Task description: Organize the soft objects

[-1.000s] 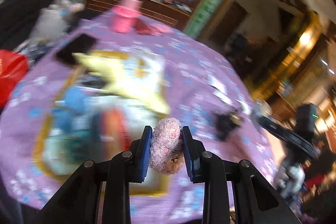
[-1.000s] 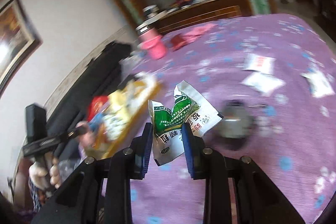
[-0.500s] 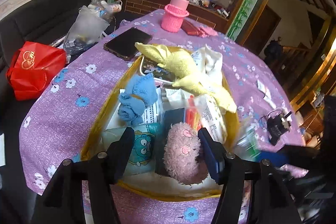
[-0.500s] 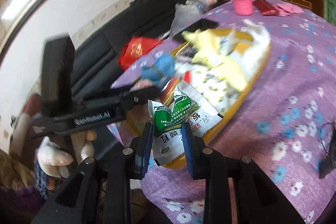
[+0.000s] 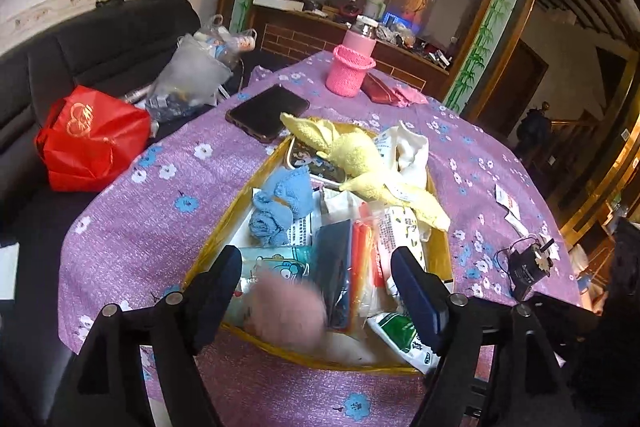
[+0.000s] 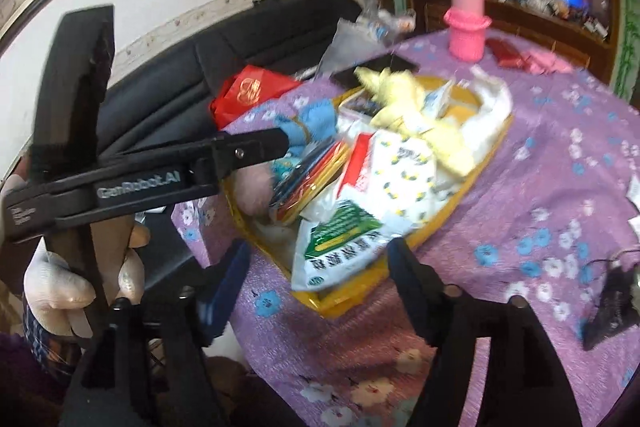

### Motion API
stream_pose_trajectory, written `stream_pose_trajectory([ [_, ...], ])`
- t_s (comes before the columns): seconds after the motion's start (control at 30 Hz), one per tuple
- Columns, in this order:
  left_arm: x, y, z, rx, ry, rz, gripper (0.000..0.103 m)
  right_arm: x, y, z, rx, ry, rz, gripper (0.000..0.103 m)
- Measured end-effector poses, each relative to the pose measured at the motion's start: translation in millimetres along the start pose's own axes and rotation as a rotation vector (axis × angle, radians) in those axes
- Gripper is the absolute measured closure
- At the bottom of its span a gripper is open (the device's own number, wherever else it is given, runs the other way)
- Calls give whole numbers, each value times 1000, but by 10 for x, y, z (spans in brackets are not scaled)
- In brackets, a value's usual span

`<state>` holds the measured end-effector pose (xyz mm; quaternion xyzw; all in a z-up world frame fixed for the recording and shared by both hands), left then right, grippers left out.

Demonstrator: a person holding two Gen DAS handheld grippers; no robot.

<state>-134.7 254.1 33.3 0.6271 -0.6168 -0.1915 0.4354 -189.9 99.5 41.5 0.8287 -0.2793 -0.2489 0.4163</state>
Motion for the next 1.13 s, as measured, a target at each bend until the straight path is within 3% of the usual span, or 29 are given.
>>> stream_pose_trajectory([
  [0.13, 121, 78, 17, 40, -35, -54, 20, 201, 232, 148, 78, -65, 24, 26],
  [0.2, 240, 131, 33, 75, -74, -103, 13, 325, 326, 221, 103, -106, 43, 26],
  [0.27, 379, 205, 50, 128, -116, -172, 3, 460, 386, 303, 125, -151, 56, 26],
  [0.4, 674, 498, 66, 296, -145, -277, 1, 705, 478, 433, 154, -228, 61, 26],
  [0.53, 1013, 673, 100, 407, -186, -175, 1, 863, 569, 588, 165, -272, 80, 26],
  [0.67, 1245, 447, 104, 288, -189, -132, 1, 943, 673, 739, 177, -266, 143, 26],
  [0.83, 1377, 363, 160, 280, -196, -235, 1, 1052, 736, 856, 184, -277, 171, 24],
  [1.13, 1516, 311, 327, 229, -210, -273, 1, 1075, 786, 921, 192, -282, 170, 23],
])
Point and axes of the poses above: each gripper's, at about its wrist camera, not at the fingertips, and y roughly against the way its jaws point, x to its right, z to its underside, the point moved 6 cm from there along -y, roughly the way its jaws point, and after that the axes turned 11 degrees about -x, right-handed, at the moved point
